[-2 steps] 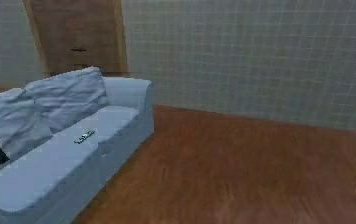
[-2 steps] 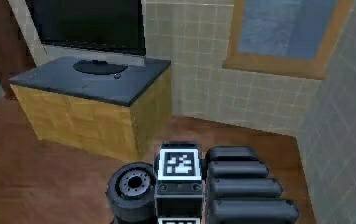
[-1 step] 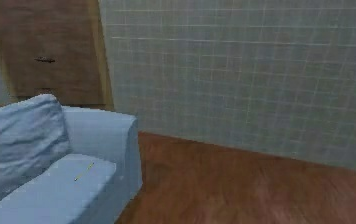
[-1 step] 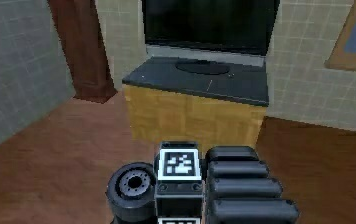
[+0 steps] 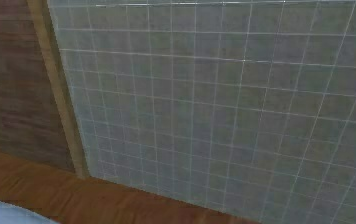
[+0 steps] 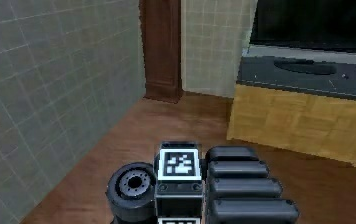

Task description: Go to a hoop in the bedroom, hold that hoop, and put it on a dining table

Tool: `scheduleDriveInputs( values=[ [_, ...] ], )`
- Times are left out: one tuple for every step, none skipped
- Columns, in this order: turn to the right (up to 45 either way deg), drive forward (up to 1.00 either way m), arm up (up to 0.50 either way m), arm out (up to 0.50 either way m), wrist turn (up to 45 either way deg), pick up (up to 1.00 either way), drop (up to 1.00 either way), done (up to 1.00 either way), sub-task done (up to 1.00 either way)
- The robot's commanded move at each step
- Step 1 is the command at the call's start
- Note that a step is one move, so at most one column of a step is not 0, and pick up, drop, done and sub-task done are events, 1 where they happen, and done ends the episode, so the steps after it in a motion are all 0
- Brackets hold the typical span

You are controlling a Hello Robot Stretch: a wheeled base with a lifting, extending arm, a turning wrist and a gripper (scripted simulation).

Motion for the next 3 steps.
scheduleDriveInputs(
  values=[
    [6.0,0.0,0.0,0.0,0.0,0.0,0.0,0.0,0.0],
    [0.0,0.55,0.0,0.0,0.0,0.0,0.0,0.0,0.0],
    [45.0,0.0,0.0,0.0,0.0,0.0,0.0,0.0,0.0]
  ],
)
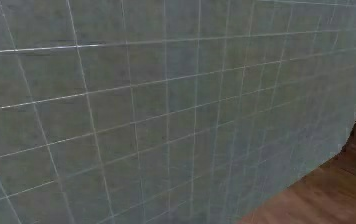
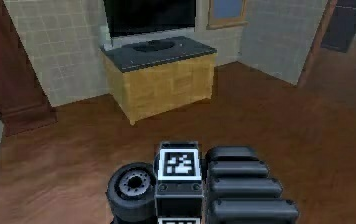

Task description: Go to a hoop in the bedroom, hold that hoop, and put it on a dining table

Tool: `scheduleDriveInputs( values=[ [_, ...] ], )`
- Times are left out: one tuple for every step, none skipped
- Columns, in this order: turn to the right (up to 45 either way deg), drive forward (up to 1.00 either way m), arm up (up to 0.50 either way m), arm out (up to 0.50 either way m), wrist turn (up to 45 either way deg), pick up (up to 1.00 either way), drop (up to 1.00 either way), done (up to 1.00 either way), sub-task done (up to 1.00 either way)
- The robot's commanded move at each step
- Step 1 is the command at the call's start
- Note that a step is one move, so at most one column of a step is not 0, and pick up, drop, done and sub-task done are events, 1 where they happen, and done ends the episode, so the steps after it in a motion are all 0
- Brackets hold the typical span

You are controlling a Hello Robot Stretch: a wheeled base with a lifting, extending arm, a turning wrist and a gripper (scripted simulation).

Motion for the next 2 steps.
scheduleDriveInputs(
  values=[
    [24.0,0.0,0.0,0.0,0.0,0.0,0.0,0.0,0.0],
    [0.0,0.35,0.0,0.0,0.0,0.0,0.0,0.0,0.0]
  ],
)
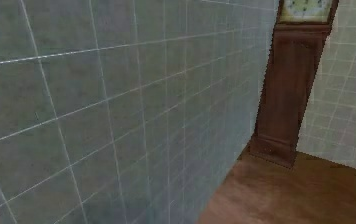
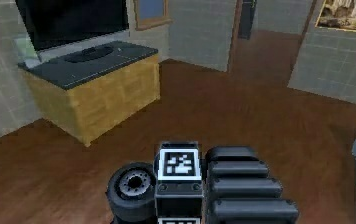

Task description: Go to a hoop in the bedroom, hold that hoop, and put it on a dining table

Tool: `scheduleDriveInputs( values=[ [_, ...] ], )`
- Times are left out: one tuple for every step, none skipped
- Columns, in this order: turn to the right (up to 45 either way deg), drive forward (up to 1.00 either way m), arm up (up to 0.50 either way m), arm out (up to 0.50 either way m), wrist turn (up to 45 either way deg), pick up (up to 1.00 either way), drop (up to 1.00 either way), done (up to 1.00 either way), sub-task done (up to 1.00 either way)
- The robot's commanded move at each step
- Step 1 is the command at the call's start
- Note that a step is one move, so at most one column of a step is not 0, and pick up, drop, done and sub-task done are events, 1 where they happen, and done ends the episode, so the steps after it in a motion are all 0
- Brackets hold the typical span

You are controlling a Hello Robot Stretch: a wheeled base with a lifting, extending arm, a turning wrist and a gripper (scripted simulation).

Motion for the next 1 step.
scheduleDriveInputs(
  values=[
    [-45.0,0.0,0.0,0.0,0.0,0.0,0.0,0.0,0.0]
  ],
)
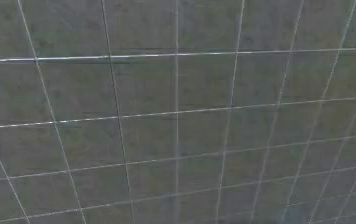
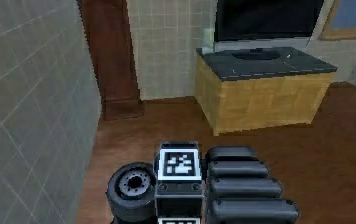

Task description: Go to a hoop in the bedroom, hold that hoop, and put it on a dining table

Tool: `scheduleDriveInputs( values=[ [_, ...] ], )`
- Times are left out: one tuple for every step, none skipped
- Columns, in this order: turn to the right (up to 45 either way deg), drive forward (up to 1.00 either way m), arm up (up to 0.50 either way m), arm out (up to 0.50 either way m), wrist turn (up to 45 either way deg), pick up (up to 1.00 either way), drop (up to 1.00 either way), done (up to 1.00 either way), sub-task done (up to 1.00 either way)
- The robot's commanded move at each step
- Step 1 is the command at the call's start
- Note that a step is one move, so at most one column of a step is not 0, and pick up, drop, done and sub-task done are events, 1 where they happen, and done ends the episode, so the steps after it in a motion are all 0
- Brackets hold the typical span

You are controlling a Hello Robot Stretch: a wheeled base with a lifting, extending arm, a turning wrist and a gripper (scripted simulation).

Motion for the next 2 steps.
scheduleDriveInputs(
  values=[
    [-45.0,0.0,0.0,0.0,0.0,0.0,0.0,0.0,0.0],
    [-30.0,0.0,0.0,0.0,0.0,0.0,0.0,0.0,0.0]
  ],
)
